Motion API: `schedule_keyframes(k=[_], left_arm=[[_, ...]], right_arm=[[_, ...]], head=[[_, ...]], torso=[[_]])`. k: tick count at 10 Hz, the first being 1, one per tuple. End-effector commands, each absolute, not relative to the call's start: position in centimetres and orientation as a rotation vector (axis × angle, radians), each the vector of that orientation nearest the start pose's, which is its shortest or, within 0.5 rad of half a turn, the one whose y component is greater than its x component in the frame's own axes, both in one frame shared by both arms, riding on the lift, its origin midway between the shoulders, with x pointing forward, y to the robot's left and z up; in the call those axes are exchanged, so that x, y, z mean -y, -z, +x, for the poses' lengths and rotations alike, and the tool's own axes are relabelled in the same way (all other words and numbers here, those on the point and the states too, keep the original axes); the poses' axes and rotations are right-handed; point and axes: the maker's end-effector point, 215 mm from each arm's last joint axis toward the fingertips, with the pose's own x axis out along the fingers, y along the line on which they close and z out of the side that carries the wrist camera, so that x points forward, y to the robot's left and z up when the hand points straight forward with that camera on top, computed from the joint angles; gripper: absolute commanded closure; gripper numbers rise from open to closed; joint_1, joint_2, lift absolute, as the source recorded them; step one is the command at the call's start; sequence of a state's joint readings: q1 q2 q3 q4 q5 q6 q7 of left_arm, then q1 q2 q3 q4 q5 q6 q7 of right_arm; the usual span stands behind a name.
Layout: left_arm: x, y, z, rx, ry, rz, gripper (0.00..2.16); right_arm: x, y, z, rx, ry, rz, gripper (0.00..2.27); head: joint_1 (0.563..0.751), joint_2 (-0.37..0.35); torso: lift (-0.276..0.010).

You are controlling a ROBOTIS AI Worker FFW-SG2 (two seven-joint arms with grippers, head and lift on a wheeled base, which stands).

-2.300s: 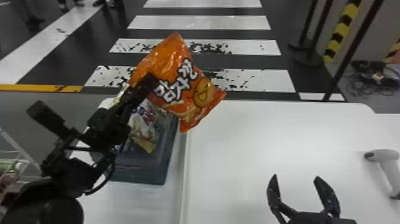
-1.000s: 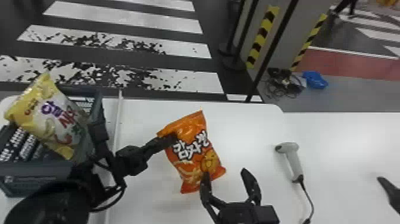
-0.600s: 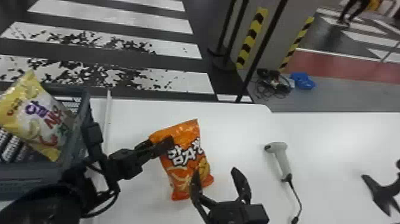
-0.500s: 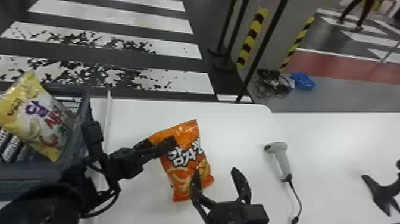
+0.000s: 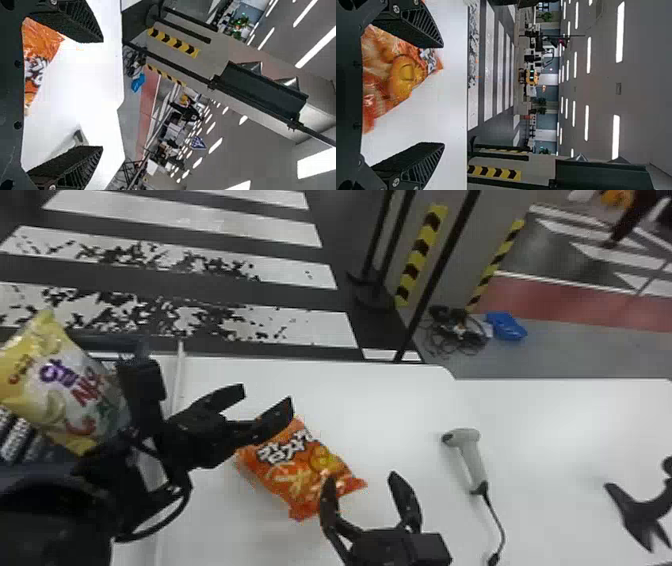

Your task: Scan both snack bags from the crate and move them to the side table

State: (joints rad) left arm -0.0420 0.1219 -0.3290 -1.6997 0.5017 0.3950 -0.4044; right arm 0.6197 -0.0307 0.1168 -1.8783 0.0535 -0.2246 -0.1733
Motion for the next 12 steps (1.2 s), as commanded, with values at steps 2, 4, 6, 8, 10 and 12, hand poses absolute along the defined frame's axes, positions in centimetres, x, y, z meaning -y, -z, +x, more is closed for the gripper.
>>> schedule_keyframes(k=[2, 4, 6, 8, 10, 12], left_arm=[[0.5, 32.0, 51.5, -0.182, 0.742, -0.189, 0.03], [-5.1, 28.1, 51.1, -0.072, 0.588, -0.014, 0.03], [-11.6, 24.6, 49.6, 0.035, 0.471, 0.055, 0.02], [-16.1, 23.1, 47.7, 0.112, 0.408, 0.056, 0.03], [-18.9, 23.2, 45.5, 0.162, 0.362, 0.047, 0.03], [-20.9, 24.4, 43.6, 0.164, 0.329, 0.033, 0.03]], right_arm=[[20.1, 41.1, 38.7, -0.085, 0.046, -0.021, 0.12], [20.6, 40.9, 39.0, -0.081, 0.054, -0.020, 0.12], [20.8, 40.6, 40.0, -0.094, 0.050, -0.010, 0.11], [20.7, 40.4, 41.0, -0.125, 0.028, 0.013, 0.11], [20.7, 39.7, 42.0, -0.162, 0.003, 0.035, 0.11], [20.7, 41.7, 42.3, -0.304, -0.059, 0.113, 0.11]], head=[[0.695, -0.275], [0.695, -0.246], [0.695, -0.179], [0.695, -0.101], [0.695, -0.055], [0.695, -0.016]], torso=[[-0.099], [-0.099], [-0.099], [-0.099], [-0.099], [-0.099]])
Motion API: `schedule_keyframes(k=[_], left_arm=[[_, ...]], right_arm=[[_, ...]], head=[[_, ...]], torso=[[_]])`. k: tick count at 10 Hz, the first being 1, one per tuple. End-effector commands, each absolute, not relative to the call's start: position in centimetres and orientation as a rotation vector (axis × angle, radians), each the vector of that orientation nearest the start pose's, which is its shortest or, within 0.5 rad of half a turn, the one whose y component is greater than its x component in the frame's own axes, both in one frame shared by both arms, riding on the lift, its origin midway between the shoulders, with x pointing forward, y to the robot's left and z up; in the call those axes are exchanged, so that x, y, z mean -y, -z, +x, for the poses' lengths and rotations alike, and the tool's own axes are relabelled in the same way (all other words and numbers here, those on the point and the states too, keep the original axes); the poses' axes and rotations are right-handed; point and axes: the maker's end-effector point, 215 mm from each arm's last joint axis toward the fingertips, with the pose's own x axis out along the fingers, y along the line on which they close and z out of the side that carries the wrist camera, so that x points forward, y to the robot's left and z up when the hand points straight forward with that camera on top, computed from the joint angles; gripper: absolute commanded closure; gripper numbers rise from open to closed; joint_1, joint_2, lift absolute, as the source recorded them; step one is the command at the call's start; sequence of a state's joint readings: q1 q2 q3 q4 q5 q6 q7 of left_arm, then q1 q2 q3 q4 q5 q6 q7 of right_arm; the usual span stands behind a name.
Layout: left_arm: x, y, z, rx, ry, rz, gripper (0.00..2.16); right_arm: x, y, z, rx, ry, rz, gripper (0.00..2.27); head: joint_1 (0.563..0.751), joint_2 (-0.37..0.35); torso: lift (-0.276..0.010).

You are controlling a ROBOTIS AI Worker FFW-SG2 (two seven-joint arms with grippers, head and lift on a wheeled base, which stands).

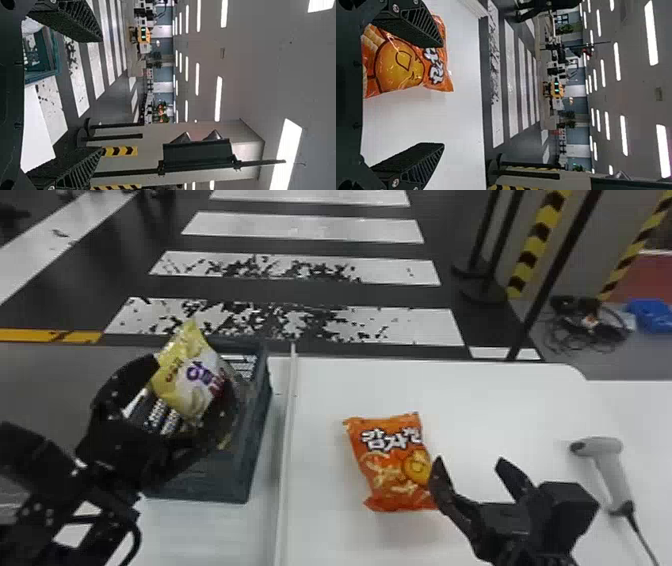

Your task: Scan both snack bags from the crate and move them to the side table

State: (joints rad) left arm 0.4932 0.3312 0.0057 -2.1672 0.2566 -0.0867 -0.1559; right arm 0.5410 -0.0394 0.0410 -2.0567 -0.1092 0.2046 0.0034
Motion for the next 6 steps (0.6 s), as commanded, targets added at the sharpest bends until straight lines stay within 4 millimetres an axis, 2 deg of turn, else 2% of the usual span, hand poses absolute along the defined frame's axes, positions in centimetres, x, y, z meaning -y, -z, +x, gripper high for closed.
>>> schedule_keyframes(k=[1, 3, 6], left_arm=[[-21.7, 25.0, 42.9, 0.160, 0.318, 0.029, 0.03], [-22.9, 25.8, 41.6, 0.168, 0.302, 0.019, 0.03], [-26.0, 27.6, 40.0, 0.173, 0.264, -0.005, 0.03]], right_arm=[[20.5, 42.7, 42.4, -0.376, -0.106, 0.162, 0.11], [20.6, 45.1, 42.0, -0.527, -0.174, 0.217, 0.12], [21.3, 45.9, 42.5, -0.669, -0.265, 0.348, 0.12]], head=[[0.695, -0.006], [0.695, 0.022], [0.695, 0.046]], torso=[[-0.099], [-0.099], [-0.099]])
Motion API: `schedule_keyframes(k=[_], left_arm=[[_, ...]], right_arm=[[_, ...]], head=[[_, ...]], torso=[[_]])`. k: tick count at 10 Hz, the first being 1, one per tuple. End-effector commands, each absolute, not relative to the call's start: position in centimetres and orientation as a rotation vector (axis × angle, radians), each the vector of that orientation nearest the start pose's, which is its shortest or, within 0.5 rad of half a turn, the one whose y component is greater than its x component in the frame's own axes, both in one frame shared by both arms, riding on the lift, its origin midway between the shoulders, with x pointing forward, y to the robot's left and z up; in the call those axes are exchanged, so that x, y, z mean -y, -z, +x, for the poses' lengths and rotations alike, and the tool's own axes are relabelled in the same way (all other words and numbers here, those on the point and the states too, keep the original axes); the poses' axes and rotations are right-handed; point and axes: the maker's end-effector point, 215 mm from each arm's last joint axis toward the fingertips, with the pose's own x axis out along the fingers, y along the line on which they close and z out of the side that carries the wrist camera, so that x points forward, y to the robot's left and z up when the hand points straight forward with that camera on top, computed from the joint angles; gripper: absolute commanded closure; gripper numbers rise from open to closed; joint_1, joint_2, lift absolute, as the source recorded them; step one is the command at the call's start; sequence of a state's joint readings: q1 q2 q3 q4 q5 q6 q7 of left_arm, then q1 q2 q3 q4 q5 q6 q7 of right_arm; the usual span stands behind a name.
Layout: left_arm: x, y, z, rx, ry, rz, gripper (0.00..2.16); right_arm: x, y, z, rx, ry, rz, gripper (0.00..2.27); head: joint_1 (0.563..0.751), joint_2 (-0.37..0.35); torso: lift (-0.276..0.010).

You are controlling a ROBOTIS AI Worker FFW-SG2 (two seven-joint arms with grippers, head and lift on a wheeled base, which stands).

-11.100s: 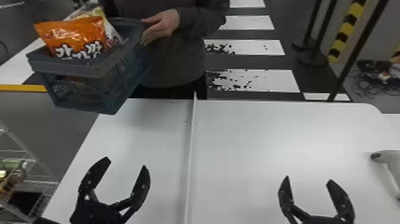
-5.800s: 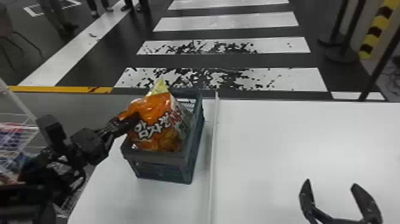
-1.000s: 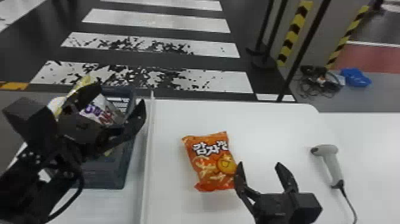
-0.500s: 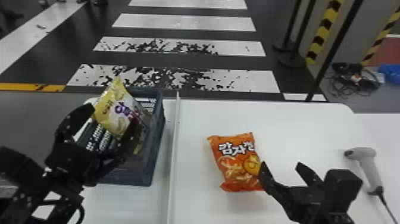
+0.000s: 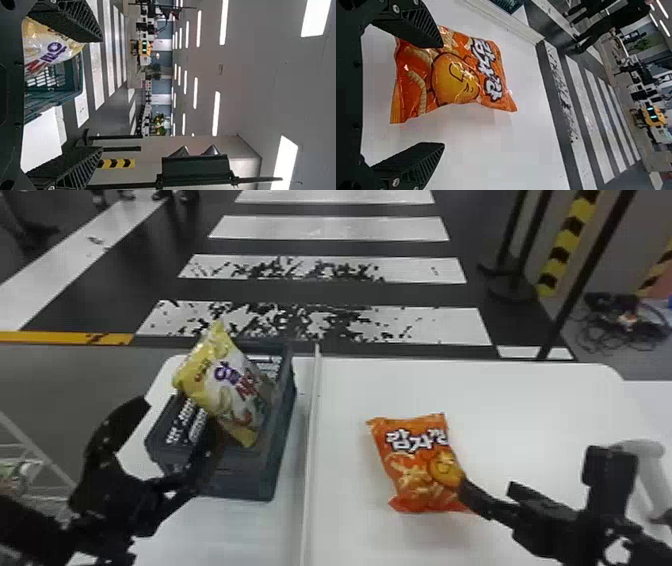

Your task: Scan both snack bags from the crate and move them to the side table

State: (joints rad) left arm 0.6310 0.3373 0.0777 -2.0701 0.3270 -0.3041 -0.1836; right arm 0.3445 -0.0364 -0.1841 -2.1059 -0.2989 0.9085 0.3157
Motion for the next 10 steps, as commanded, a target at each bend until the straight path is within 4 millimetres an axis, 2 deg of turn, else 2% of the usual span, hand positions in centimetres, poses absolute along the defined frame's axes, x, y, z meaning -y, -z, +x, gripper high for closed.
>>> schedule_keyframes(k=[1, 3, 7, 10], left_arm=[[-26.8, 28.1, 39.6, 0.168, 0.256, -0.010, 0.03], [-27.3, 29.2, 39.5, 0.152, 0.261, -0.022, 0.03], [-27.4, 30.3, 39.2, 0.132, 0.267, -0.026, 0.03], [-27.8, 30.8, 39.1, 0.126, 0.263, -0.035, 0.03]], right_arm=[[21.9, 46.0, 42.6, -0.705, -0.285, 0.389, 0.12], [21.9, 46.5, 42.5, -0.779, -0.345, 0.478, 0.12], [21.2, 47.4, 45.1, -0.821, -0.445, 0.504, 0.12], [20.6, 49.9, 45.0, -0.903, -0.504, 0.531, 0.11]], head=[[0.695, 0.060], [0.695, 0.070], [0.695, 0.087], [0.695, 0.088]], torso=[[-0.099], [-0.099], [-0.099], [-0.099]])
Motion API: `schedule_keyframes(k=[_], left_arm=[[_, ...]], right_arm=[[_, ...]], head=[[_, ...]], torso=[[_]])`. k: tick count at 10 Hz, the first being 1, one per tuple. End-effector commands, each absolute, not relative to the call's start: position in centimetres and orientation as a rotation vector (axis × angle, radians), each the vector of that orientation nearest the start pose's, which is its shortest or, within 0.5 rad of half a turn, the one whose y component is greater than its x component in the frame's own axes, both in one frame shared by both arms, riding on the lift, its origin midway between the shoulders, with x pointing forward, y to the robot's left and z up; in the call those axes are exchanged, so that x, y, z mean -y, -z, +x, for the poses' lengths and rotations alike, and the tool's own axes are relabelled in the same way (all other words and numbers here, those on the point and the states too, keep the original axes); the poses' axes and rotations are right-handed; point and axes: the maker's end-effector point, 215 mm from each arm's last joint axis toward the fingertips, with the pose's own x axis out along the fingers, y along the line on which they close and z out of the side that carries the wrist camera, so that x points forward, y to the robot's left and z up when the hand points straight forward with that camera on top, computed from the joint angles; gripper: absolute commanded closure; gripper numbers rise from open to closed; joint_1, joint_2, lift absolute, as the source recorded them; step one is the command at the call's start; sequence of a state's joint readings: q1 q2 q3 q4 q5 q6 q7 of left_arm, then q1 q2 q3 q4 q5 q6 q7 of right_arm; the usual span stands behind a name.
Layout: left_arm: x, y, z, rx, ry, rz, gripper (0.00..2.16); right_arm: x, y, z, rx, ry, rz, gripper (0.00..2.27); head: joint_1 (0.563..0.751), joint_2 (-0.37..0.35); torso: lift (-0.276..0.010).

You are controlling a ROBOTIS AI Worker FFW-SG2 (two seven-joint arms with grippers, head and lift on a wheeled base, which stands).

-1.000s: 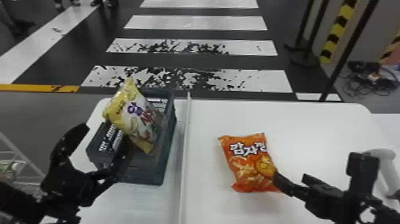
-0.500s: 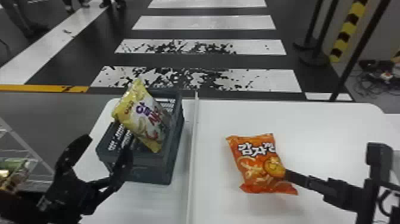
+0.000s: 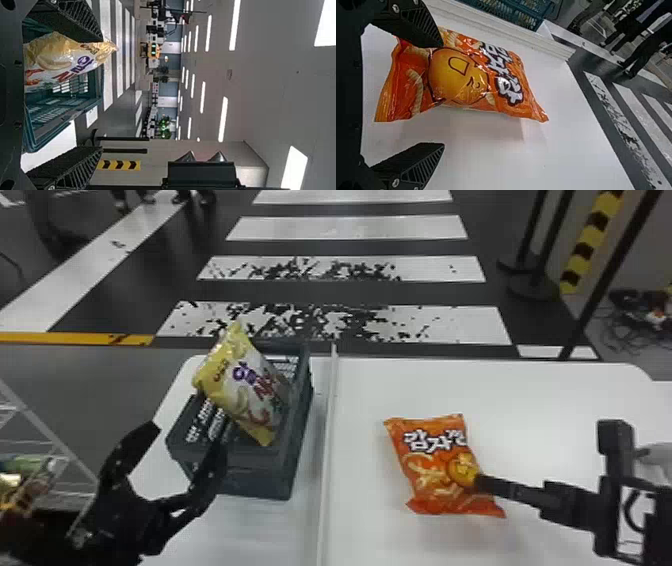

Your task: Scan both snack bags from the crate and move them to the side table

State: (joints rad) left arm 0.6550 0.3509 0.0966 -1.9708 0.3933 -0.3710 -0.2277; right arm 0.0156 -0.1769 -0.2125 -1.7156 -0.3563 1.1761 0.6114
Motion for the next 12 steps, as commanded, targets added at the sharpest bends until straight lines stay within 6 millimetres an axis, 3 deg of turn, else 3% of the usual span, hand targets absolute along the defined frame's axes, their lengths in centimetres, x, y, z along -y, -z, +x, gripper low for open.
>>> schedule_keyframes(k=[1, 3, 4, 5, 7, 8, 9, 12], left_arm=[[-27.8, 30.9, 39.1, 0.125, 0.263, -0.036, 0.03], [-27.9, 31.2, 39.1, 0.119, 0.263, -0.034, 0.03], [-28.0, 31.3, 39.2, 0.118, 0.262, -0.034, 0.03], [-28.0, 31.6, 39.1, 0.114, 0.262, -0.034, 0.03], [-28.3, 31.8, 39.1, 0.118, 0.256, -0.035, 0.03], [-28.4, 31.9, 39.1, 0.117, 0.254, -0.034, 0.03], [-28.5, 32.1, 39.1, 0.116, 0.251, -0.035, 0.03], [-28.7, 32.4, 39.0, 0.114, 0.245, -0.038, 0.03]], right_arm=[[20.2, 50.4, 45.0, -0.920, -0.523, 0.536, 0.11], [18.7, 50.4, 45.1, -0.933, -0.577, 0.557, 0.13], [18.3, 50.6, 45.2, -0.945, -0.584, 0.550, 0.28], [18.1, 50.6, 45.1, -0.951, -0.586, 0.550, 0.64], [17.8, 50.9, 44.9, -0.952, -0.590, 0.561, 1.88], [17.8, 50.4, 45.4, -0.913, -0.609, 0.557, 2.14], [17.6, 50.3, 45.1, -0.912, -0.619, 0.569, 2.23], [18.7, 49.4, 45.1, -0.902, -0.592, 0.554, 2.23]], head=[[0.695, 0.094], [0.695, 0.109], [0.695, 0.119], [0.695, 0.124], [0.695, 0.134], [0.695, 0.139], [0.695, 0.142], [0.695, 0.144]], torso=[[-0.099], [-0.099], [-0.099], [-0.099], [-0.099], [-0.099], [-0.099], [-0.099]])
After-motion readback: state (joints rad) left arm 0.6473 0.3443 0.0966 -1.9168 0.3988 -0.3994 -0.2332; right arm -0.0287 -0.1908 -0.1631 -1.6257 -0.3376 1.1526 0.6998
